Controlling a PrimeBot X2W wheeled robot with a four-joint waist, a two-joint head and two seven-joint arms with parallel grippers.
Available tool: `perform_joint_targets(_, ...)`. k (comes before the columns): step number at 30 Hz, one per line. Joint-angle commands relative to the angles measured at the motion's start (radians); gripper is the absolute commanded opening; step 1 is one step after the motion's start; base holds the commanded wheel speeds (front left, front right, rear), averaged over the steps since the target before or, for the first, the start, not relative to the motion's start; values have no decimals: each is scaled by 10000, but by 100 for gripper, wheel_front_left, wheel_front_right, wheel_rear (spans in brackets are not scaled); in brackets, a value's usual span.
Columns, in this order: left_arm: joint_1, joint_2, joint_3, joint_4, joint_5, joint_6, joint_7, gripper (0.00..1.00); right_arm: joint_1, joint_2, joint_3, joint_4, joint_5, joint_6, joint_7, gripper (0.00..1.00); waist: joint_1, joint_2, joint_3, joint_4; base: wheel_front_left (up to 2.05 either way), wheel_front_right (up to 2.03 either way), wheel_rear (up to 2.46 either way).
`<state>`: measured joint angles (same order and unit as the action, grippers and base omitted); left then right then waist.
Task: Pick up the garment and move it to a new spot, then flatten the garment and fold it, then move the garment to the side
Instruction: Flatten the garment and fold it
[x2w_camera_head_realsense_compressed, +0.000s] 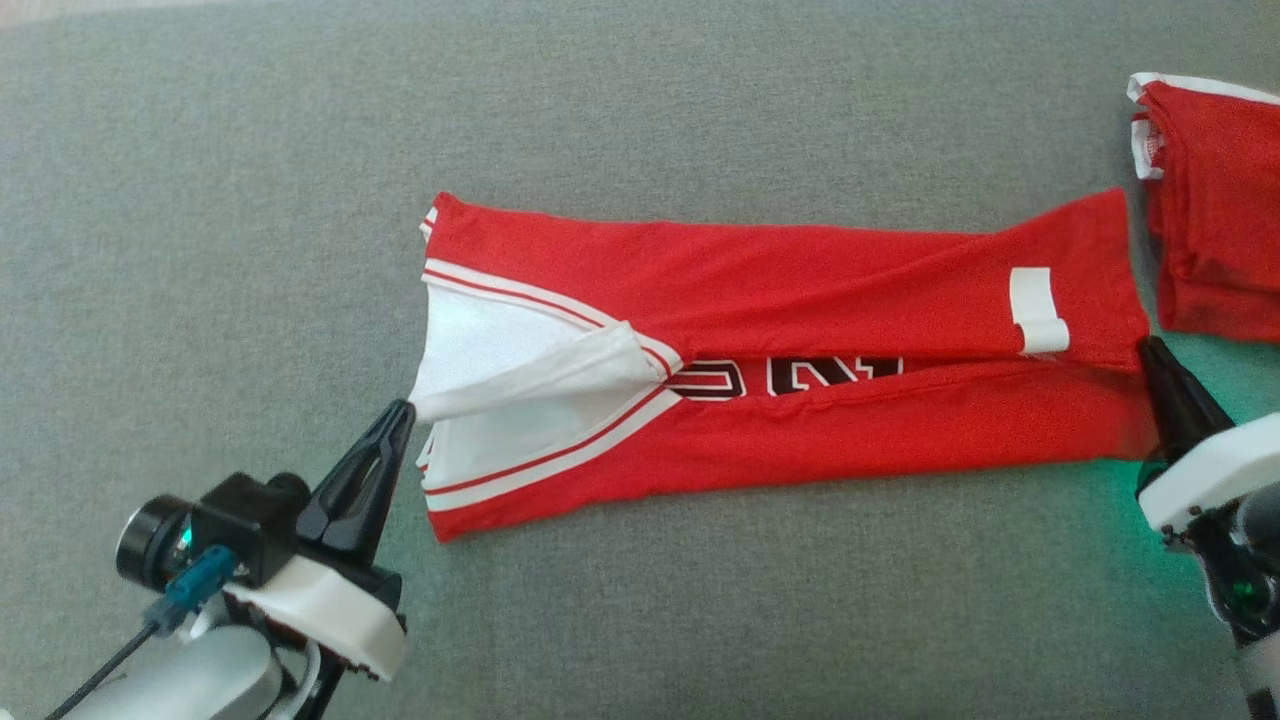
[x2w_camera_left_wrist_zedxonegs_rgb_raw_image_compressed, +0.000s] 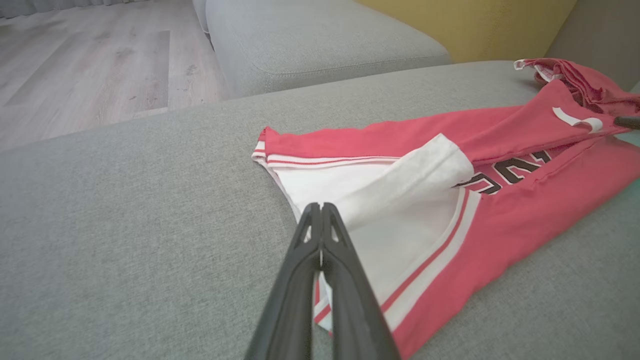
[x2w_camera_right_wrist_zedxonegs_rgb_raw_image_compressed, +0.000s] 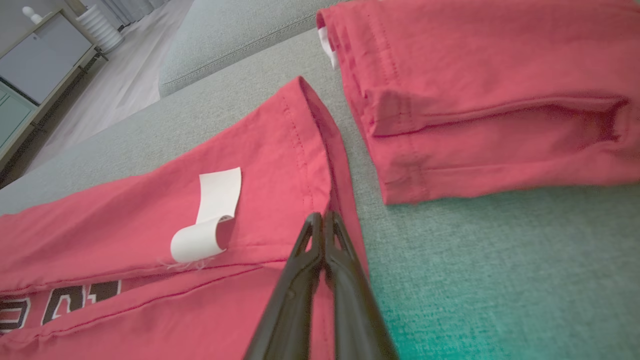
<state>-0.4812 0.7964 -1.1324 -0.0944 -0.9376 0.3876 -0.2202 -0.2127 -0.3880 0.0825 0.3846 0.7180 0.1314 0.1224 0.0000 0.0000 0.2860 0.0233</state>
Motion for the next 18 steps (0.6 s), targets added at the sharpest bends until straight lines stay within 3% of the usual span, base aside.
perform_joint_targets(1, -131, 327, 446, -163, -59, 84, -123, 0, 122, -186, 24, -342, -71, -7, 10, 0, 0, 0, -12, 8, 0, 0, 0)
perform_joint_targets(8, 215, -48, 344, 205, -121, -44, -232, 0, 592, 269, -509, -572, -526, -7, 301, 0, 0, 0, -107, 28, 0, 0, 0)
perform_joint_targets(9, 256, -177, 375, 326, -106, -27, -263, 20, 613, 350, -578, -544, -629, -7, 292, 68, 0, 0, -140, 19, 0, 0, 0)
perform_joint_targets(10, 309, -312, 386, 466, -79, -28, -290, 65, 631, 427, -665, -514, -755, -7, 251, 100, 0, 0, -180, 9, 0, 0, 0)
perform_joint_targets(11, 358, -450, 406, 618, -4, 8, -318, 100, 655, 527, -764, -483, -867, -7, 184, 100, 0, 0, -239, -5, 0, 0, 0)
perform_joint_targets(18, 914, -1792, 1015, 1301, 1236, 709, -409, 100, 1309, 1559, -1516, -519, -1252, -7, -304, 100, 0, 0, -904, -122, 0, 0, 0)
